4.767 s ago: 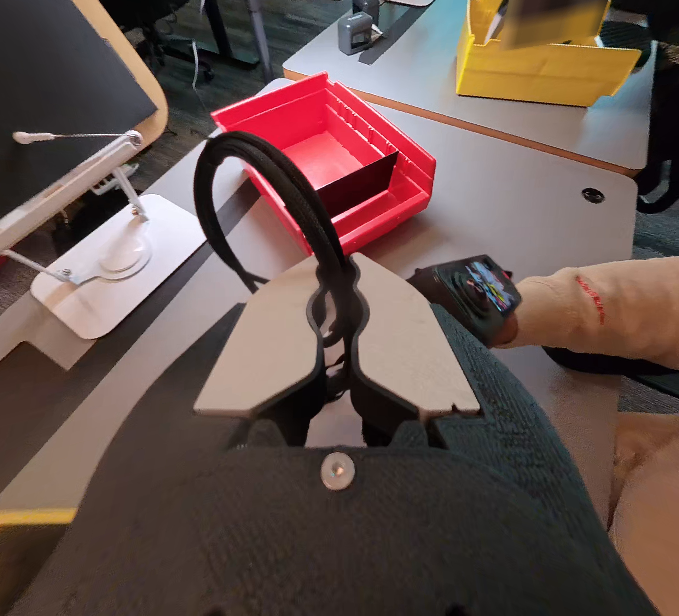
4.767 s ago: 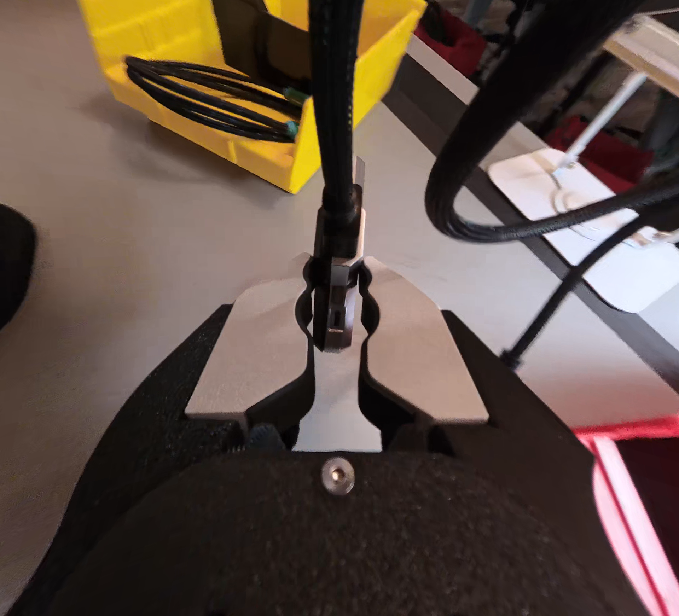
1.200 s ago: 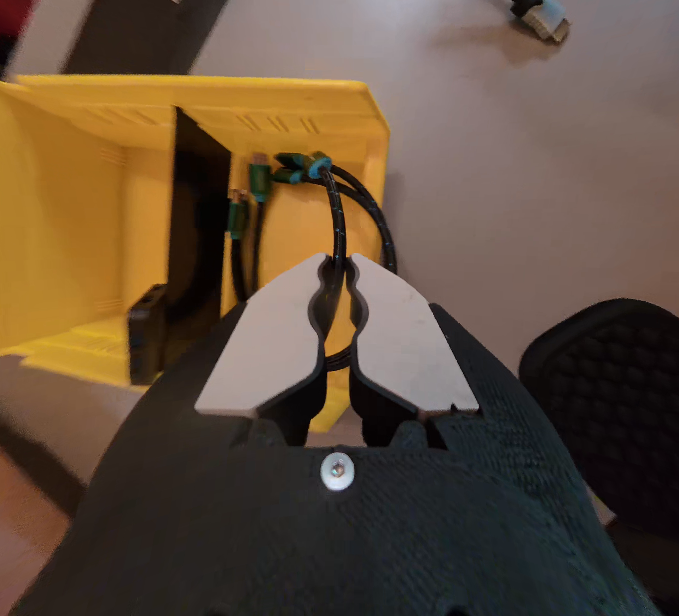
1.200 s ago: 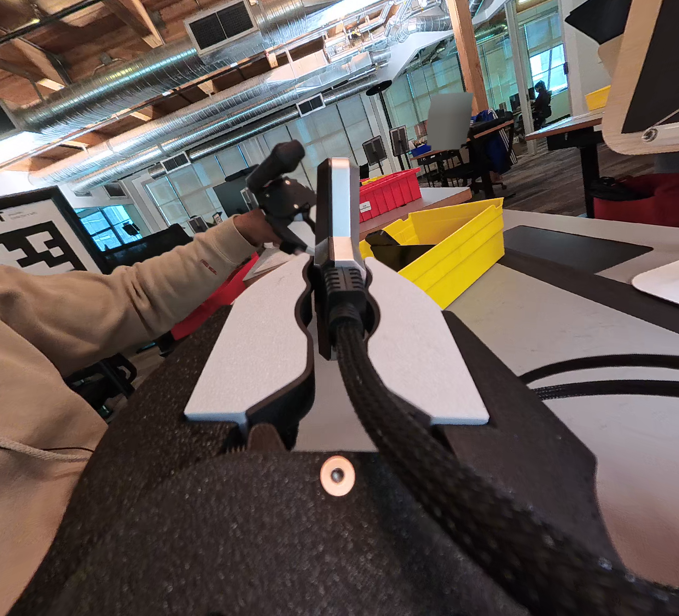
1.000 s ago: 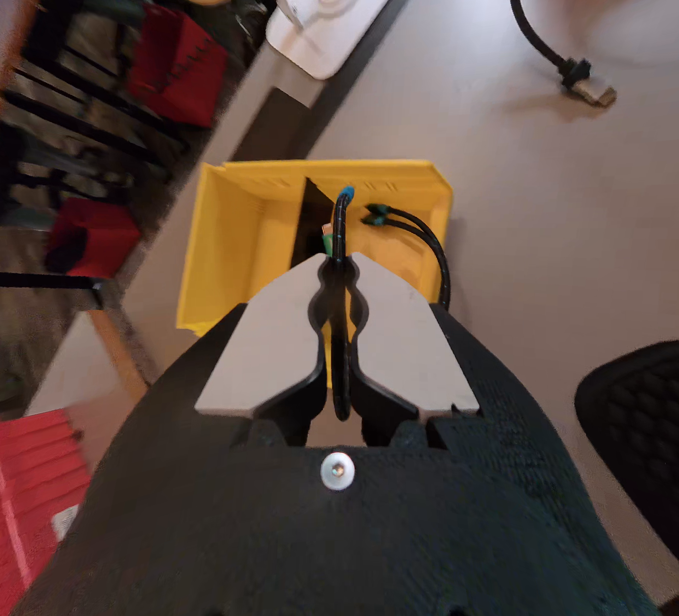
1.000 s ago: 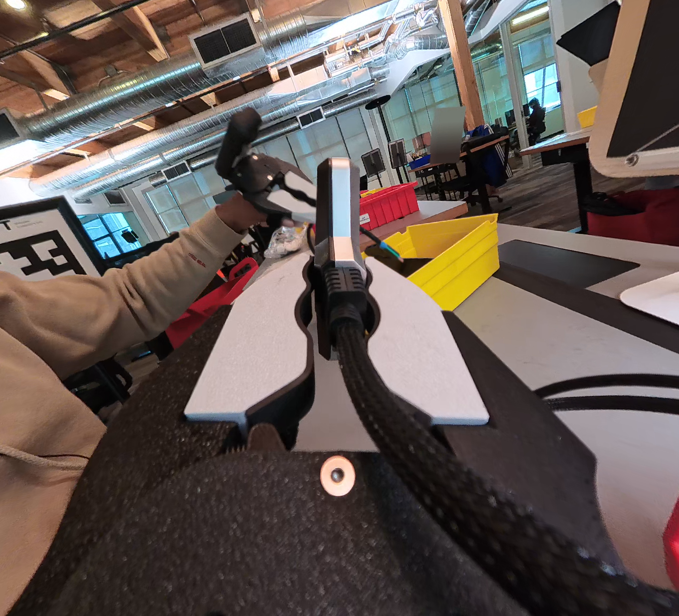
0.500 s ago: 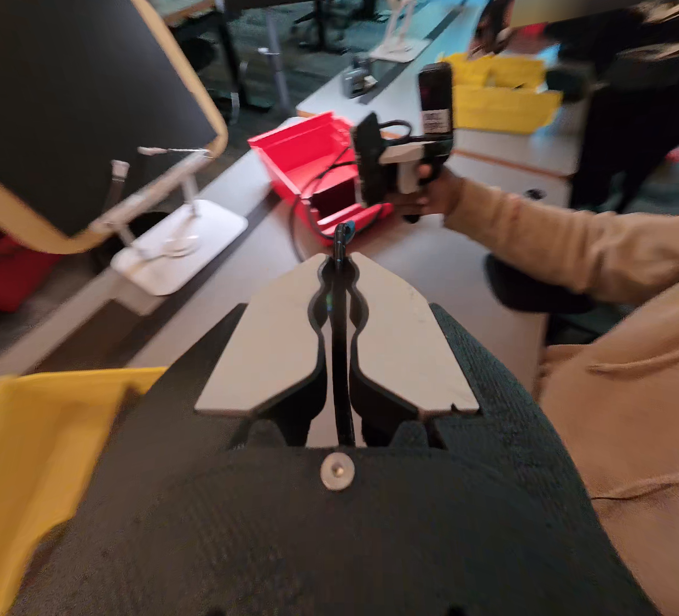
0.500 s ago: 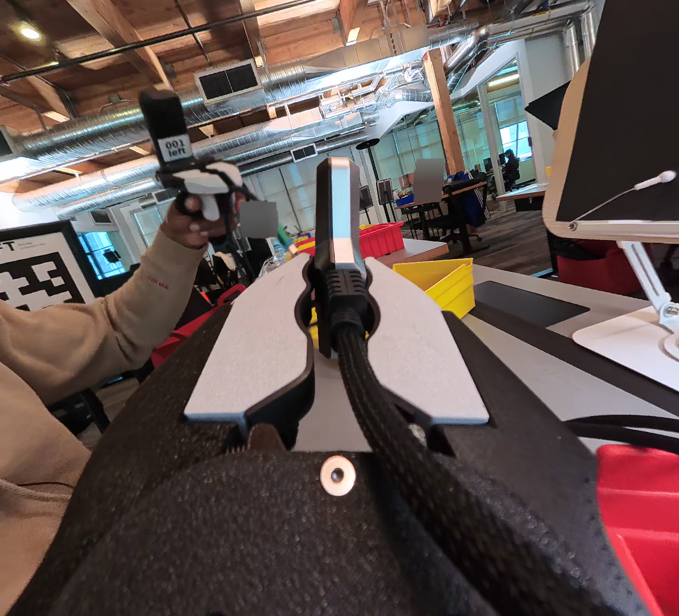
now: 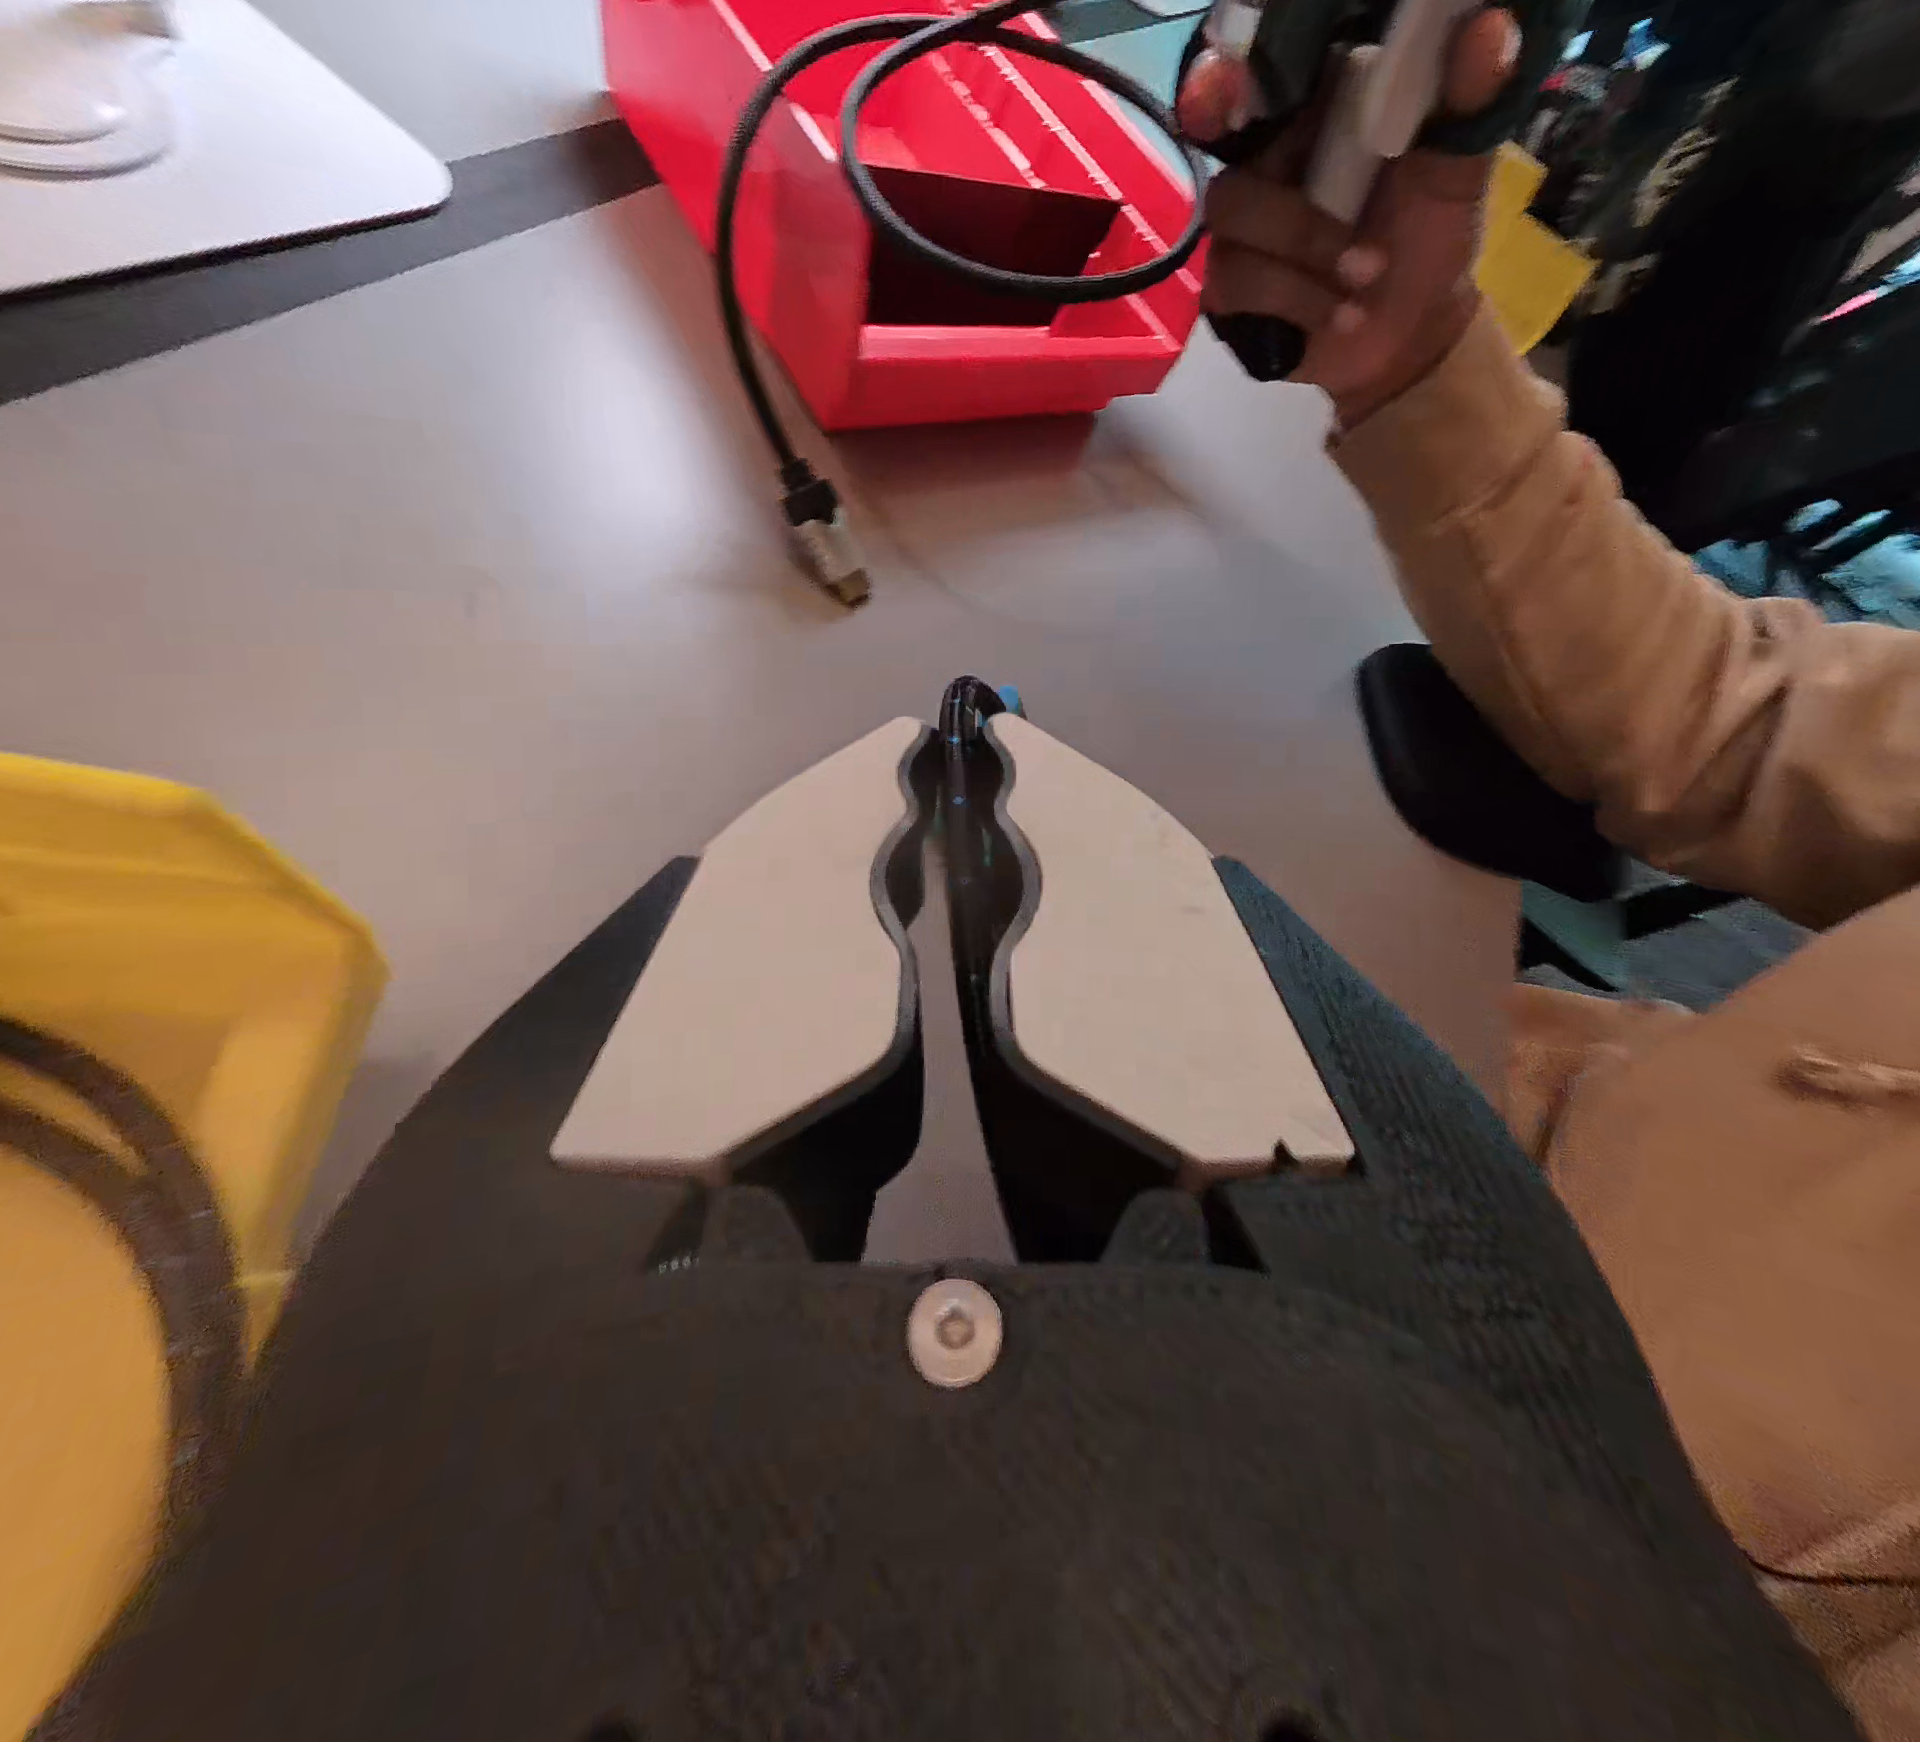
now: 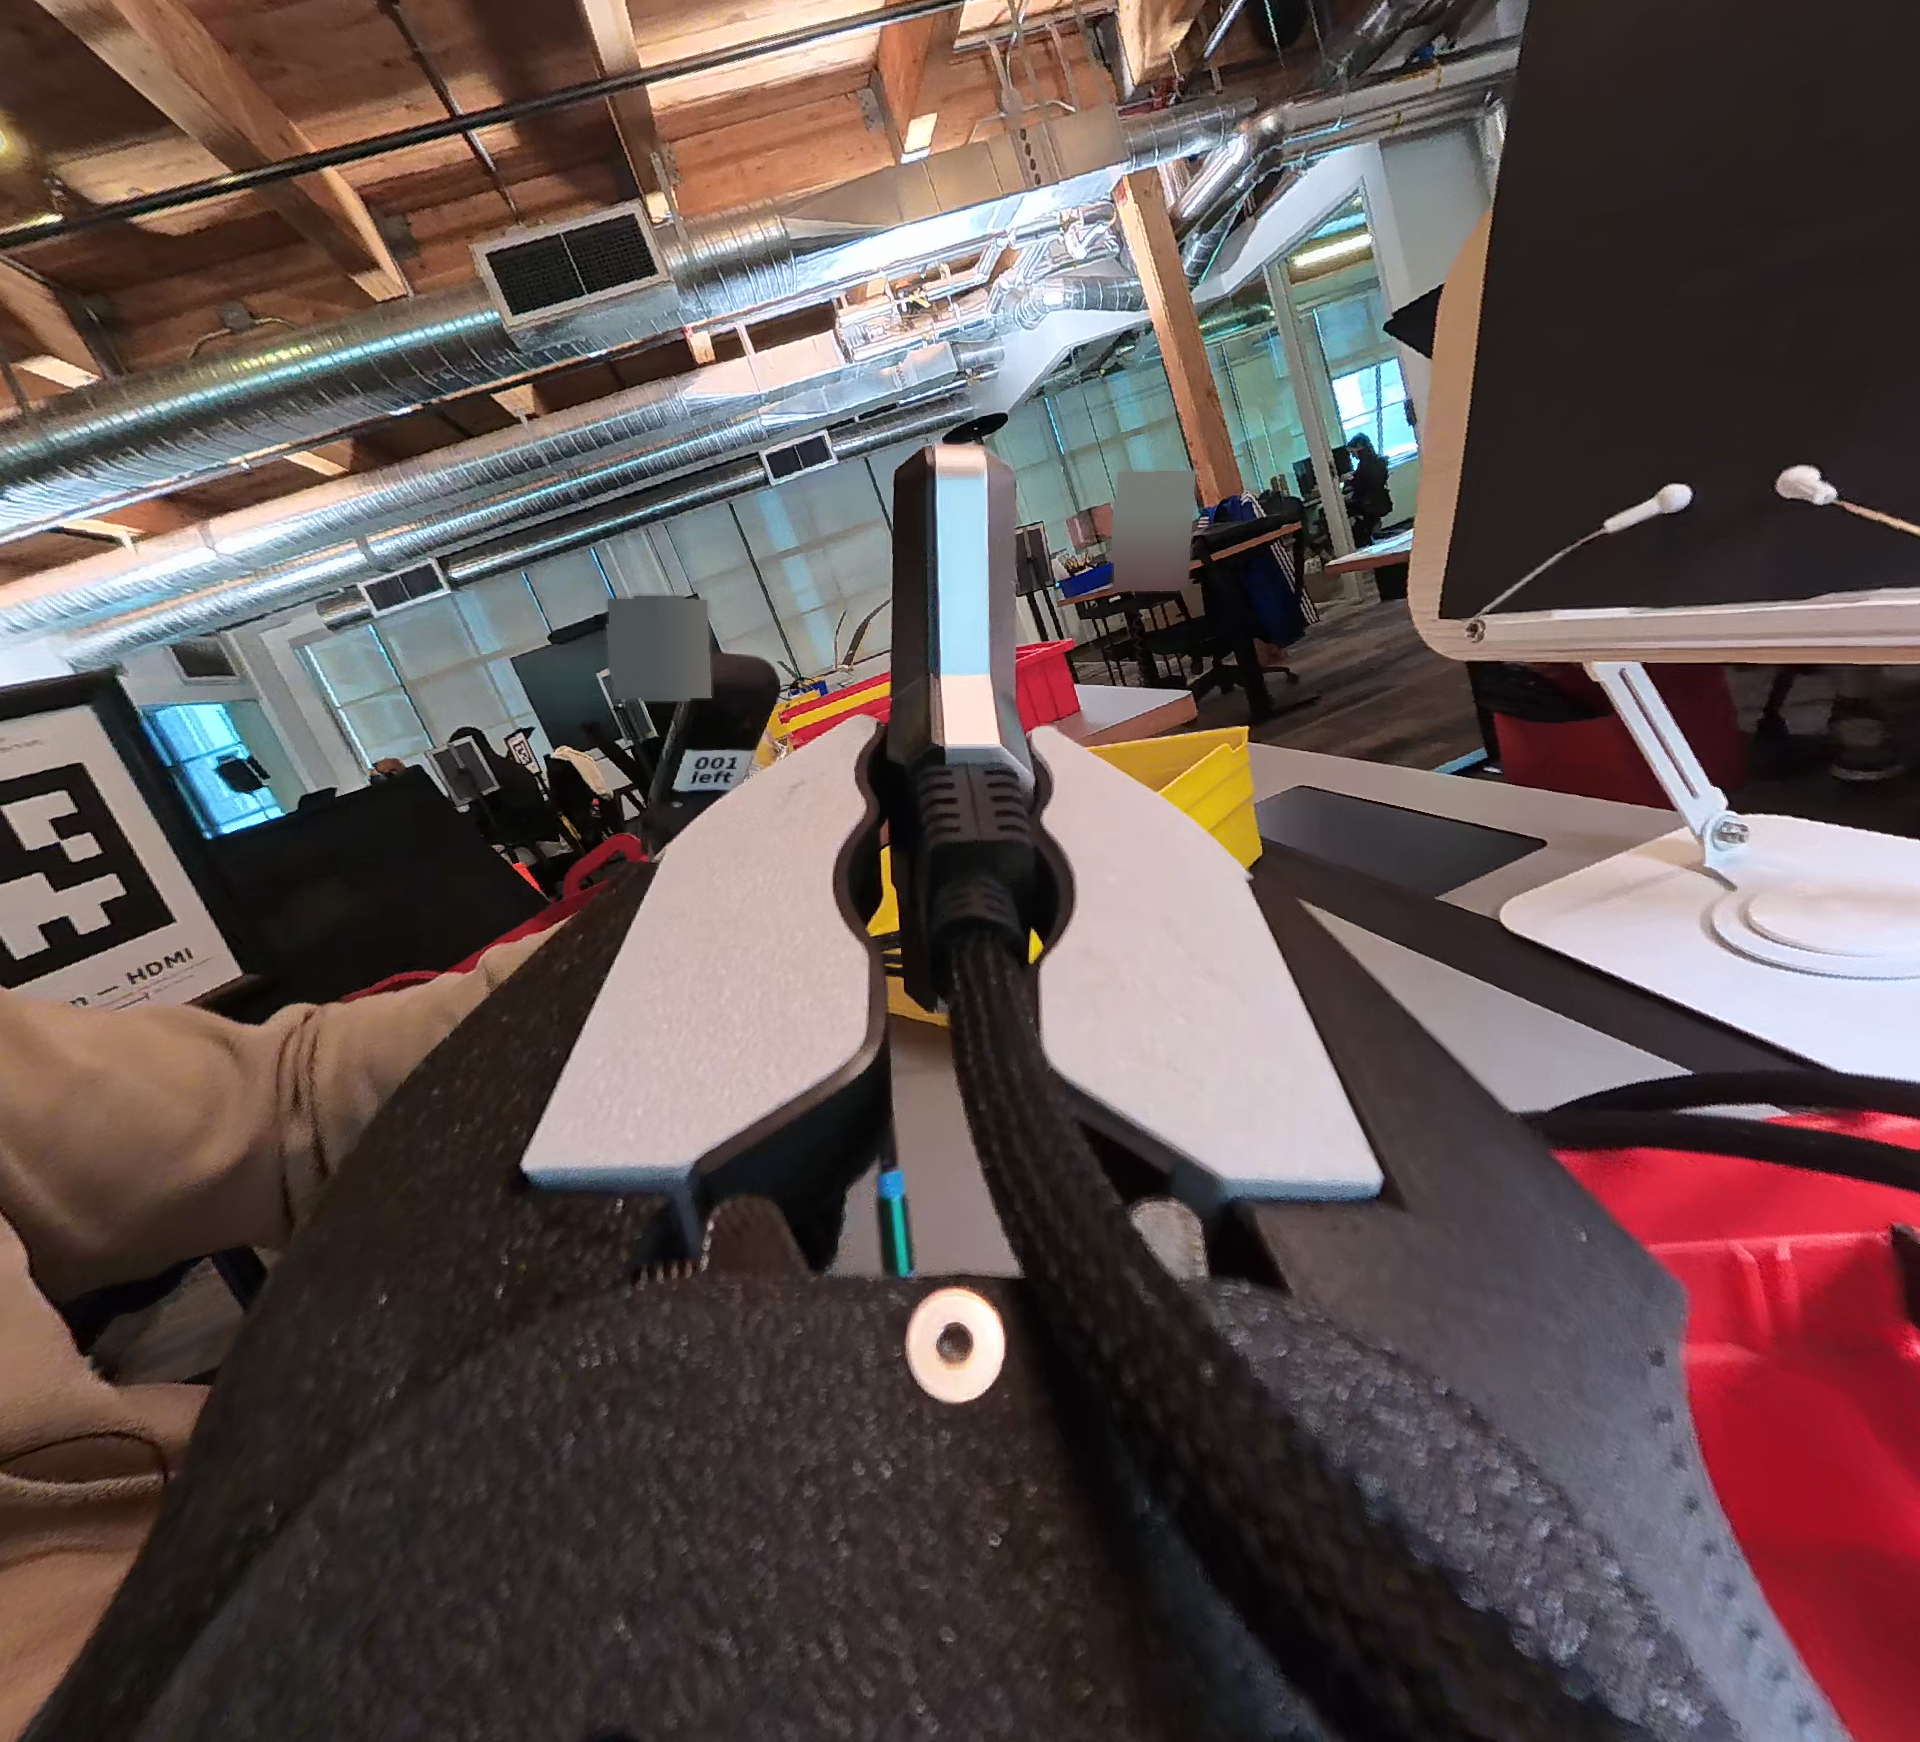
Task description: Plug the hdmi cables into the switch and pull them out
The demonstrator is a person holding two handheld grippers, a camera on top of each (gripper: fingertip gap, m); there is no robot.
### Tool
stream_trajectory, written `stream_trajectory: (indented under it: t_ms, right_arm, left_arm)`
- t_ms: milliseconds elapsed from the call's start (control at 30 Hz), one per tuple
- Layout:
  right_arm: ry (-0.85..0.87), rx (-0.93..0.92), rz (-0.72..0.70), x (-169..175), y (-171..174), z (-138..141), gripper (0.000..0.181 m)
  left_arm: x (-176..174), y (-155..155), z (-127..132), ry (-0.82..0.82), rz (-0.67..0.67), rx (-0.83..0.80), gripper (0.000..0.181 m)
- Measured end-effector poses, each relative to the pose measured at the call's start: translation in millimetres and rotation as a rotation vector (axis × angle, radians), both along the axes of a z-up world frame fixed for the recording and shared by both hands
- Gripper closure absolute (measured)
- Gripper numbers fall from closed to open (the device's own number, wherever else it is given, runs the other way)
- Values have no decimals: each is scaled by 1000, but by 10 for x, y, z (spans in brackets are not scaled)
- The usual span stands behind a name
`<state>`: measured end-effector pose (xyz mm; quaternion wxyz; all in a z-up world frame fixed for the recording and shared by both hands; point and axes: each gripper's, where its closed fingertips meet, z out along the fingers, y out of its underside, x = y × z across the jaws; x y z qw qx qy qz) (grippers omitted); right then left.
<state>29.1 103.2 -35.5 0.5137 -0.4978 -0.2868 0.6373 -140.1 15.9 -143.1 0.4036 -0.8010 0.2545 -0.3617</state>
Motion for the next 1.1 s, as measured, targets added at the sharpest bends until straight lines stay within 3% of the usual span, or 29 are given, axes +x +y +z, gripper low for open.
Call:
stream_trajectory:
  t_ms: [300, 400, 500, 800, 967, 1100]
  right_arm:
    - [-31, -2, 8, -70, -7, -79, 159]
    - [-28, -8, 9, -67, 1, -85, 159]
    - [-29, -11, 10, -68, 10, -96, 159]
    - [-53, -17, 35, -146, -10, -170, 159]
    - [-68, -5, 59, -165, -35, -212, 159]
    - [-56, -1, 84, -121, -33, -226, 159]
  left_arm:
    - [-186, 243, -503, 353, 72, -1, 175]
    - [-216, 218, -750, 474, 73, -14, 180]
    - [-215, 167, -879, 571, 48, 11, 171]
    - [401, 79, -929, 696, -411, 112, 149]
    - [535, 191, -1165, 767, -704, -30, 142]
    - [629, 205, -1239, 690, -850, -183, 137]
